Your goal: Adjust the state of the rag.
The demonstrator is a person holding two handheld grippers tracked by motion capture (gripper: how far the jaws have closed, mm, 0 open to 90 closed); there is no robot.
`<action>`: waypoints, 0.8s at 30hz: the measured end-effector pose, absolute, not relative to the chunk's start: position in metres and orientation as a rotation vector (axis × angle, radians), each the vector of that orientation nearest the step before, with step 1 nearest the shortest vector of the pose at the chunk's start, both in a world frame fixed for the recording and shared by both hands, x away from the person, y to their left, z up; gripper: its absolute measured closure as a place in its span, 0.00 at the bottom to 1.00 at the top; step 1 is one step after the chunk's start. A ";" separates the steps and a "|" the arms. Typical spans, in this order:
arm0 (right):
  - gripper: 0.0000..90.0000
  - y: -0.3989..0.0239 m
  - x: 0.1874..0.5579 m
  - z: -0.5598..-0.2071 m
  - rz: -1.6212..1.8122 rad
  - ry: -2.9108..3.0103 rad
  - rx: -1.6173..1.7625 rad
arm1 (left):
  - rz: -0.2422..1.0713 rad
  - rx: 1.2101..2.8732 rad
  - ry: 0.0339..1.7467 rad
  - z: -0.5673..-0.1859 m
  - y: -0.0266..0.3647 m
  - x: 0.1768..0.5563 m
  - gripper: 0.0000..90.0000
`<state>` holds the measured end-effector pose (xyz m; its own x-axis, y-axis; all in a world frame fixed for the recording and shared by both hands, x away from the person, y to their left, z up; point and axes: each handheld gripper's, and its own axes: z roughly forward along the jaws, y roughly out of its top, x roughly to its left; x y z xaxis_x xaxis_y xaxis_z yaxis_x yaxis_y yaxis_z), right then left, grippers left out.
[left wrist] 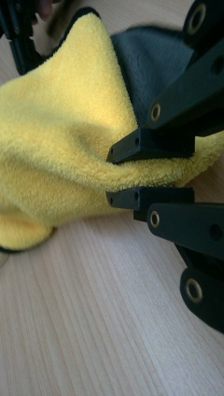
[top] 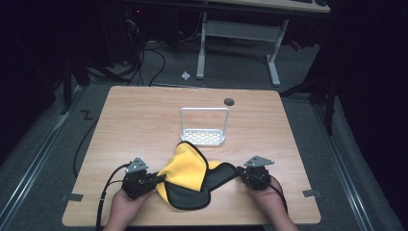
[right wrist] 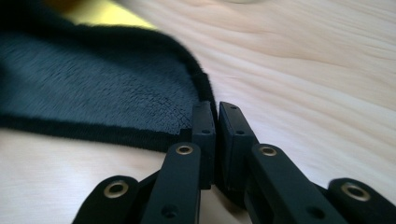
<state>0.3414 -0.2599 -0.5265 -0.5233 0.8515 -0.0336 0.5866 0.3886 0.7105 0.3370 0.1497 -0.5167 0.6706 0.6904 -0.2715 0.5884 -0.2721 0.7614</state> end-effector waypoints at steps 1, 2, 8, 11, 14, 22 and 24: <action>0.96 -0.265 0.345 -0.527 0.914 2.243 1.261 | 0.139 1.965 1.000 -0.518 0.151 0.338 0.87; 0.96 -0.273 0.352 -0.527 0.899 2.222 1.267 | 0.128 1.958 1.013 -0.520 0.153 0.339 0.87; 0.90 -0.276 0.359 -0.528 0.912 2.207 1.277 | 0.132 1.985 1.025 -0.526 0.150 0.339 0.87; 0.83 -0.271 0.354 -0.519 0.927 2.185 1.241 | 0.132 2.008 1.019 -0.528 0.147 0.338 0.86; 0.80 -0.263 0.336 -0.507 0.997 2.179 1.205 | 0.130 2.023 1.006 -0.527 0.143 0.335 0.86; 0.82 -0.220 0.301 -0.514 1.037 2.357 1.102 | 0.049 2.059 0.940 -0.526 0.129 0.328 0.79; 0.87 -0.207 0.292 -0.520 0.991 2.428 1.054 | 0.048 2.064 0.920 -0.522 0.126 0.326 0.67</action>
